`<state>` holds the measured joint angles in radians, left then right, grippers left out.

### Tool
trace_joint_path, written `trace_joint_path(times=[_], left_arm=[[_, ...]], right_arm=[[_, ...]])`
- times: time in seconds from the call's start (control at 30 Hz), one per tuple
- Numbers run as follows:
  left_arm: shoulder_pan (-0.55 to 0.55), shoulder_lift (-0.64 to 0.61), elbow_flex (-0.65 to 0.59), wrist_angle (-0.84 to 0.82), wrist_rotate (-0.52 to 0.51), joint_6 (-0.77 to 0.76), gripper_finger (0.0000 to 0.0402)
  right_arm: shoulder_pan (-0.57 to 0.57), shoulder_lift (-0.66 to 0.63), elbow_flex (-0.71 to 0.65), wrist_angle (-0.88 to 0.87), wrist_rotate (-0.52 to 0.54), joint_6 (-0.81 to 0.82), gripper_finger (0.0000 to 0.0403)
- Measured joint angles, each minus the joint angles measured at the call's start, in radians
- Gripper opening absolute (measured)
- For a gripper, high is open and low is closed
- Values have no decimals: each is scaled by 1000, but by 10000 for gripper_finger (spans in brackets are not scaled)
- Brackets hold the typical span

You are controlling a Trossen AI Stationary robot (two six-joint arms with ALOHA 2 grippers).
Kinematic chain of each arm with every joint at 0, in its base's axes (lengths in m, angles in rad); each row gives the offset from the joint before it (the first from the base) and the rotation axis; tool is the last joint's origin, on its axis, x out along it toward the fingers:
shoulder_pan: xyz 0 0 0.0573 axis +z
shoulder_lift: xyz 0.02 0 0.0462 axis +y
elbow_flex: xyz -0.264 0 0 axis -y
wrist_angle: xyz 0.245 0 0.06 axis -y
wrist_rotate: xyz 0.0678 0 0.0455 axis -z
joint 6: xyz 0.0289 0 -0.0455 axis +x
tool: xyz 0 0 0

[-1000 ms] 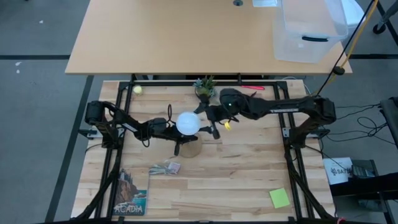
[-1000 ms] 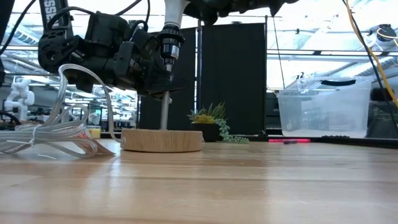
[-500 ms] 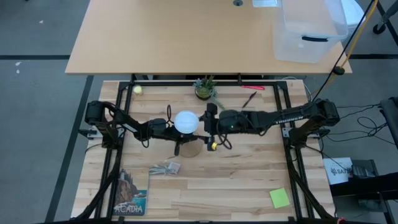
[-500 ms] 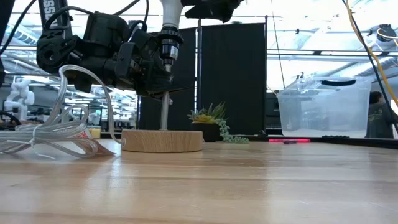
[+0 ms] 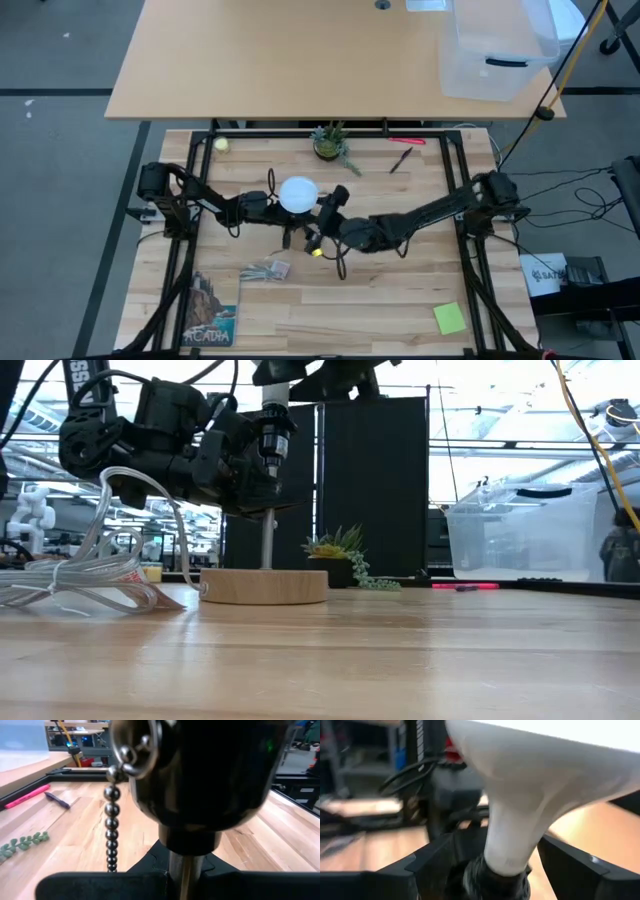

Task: Screw lightbulb
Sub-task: Remove the lightbulb from the lamp

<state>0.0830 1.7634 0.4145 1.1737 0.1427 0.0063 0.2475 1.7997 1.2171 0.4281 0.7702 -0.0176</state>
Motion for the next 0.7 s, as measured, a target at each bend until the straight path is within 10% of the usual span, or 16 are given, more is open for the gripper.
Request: trace_joint_path(times=[0.27,0.7], left_arm=[[1,0,0,2,-5,0,22],[1,0,0,3,-4,0,22]], right_arm=[[5,125,0,334,153,-107,280],[-38,134,0,428,63,-152,183]])
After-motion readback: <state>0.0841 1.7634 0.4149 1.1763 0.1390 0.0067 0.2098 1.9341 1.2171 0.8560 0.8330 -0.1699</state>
